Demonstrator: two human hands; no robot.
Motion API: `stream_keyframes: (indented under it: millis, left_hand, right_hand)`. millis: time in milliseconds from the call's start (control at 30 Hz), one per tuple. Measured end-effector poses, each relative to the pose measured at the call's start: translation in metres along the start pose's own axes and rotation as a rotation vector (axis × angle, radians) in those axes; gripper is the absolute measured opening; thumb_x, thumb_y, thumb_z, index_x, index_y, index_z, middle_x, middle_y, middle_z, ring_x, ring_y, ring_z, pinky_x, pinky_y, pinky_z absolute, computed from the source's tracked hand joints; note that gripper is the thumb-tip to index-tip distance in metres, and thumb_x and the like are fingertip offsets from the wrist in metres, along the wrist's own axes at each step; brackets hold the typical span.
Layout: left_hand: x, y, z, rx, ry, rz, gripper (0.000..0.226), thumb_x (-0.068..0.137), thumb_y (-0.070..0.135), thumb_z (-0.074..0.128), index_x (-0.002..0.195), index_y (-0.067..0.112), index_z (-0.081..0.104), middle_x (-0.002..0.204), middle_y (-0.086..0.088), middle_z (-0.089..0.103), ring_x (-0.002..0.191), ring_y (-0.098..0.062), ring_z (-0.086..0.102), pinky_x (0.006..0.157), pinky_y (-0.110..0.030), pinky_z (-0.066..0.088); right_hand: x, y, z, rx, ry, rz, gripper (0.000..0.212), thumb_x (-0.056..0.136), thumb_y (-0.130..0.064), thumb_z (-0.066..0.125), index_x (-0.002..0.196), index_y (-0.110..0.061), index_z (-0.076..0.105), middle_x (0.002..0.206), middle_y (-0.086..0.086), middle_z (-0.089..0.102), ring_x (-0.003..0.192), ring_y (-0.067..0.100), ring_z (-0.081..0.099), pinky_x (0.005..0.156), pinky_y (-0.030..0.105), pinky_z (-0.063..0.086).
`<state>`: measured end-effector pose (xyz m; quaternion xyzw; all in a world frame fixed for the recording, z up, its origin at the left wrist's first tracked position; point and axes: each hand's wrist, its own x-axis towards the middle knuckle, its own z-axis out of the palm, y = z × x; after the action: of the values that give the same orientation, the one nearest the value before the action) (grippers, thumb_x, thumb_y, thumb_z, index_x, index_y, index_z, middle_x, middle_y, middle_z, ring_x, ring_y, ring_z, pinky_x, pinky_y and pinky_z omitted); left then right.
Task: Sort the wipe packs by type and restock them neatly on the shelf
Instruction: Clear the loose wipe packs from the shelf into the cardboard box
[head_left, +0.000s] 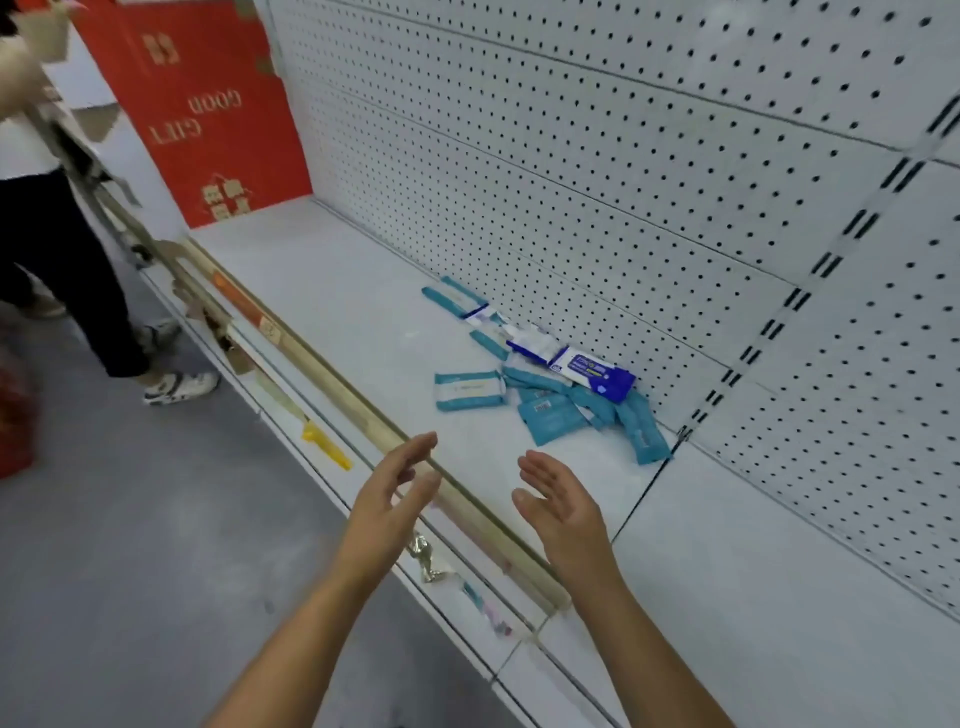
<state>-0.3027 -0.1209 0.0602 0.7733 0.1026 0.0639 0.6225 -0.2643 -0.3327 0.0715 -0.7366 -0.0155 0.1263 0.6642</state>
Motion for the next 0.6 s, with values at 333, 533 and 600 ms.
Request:
stream_keyframes:
  millis: [333,533,600]
  left_hand:
    - [0.151,-0.018,-0.005,0.086,-0.193,-0.085,0.043,0.089,0.053,0.058,0.13,0.043,0.057,0.132,0.021,0.058,0.12,0.001,0.053,0.103,-0.034,0.049]
    - [0.223,-0.031,-0.012,0.33,-0.258,-0.113,0.032,0.095,0.039,0.063,0.126,0.042,0.055,0.128,0.02,0.056,0.117,0.001,0.053,0.091,-0.005,0.04]
    - [0.247,-0.04,-0.009,0.415,-0.288,-0.111,0.038,0.095,0.041,0.063,0.131,0.036,0.056,0.131,0.018,0.056,0.121,-0.003,0.053,0.088,0.001,0.036]
  right_hand:
    - [0.122,0.026,-0.001,-0.008,0.324,0.248,0.035,0.092,-0.025,0.067,0.125,-0.028,0.058,0.121,-0.012,0.062,0.113,0.009,0.06,0.098,0.029,0.048]
    - [0.194,0.06,0.005,-0.035,0.64,0.457,0.044,0.088,-0.032,0.07,0.125,-0.012,0.055,0.115,0.008,0.065,0.1,0.027,0.064,0.092,0.053,0.054]
    - [0.21,0.061,0.005,0.023,0.724,0.48,0.053,0.085,-0.03,0.075,0.128,-0.011,0.051,0.12,0.009,0.064,0.102,0.027,0.064,0.089,0.053,0.056]
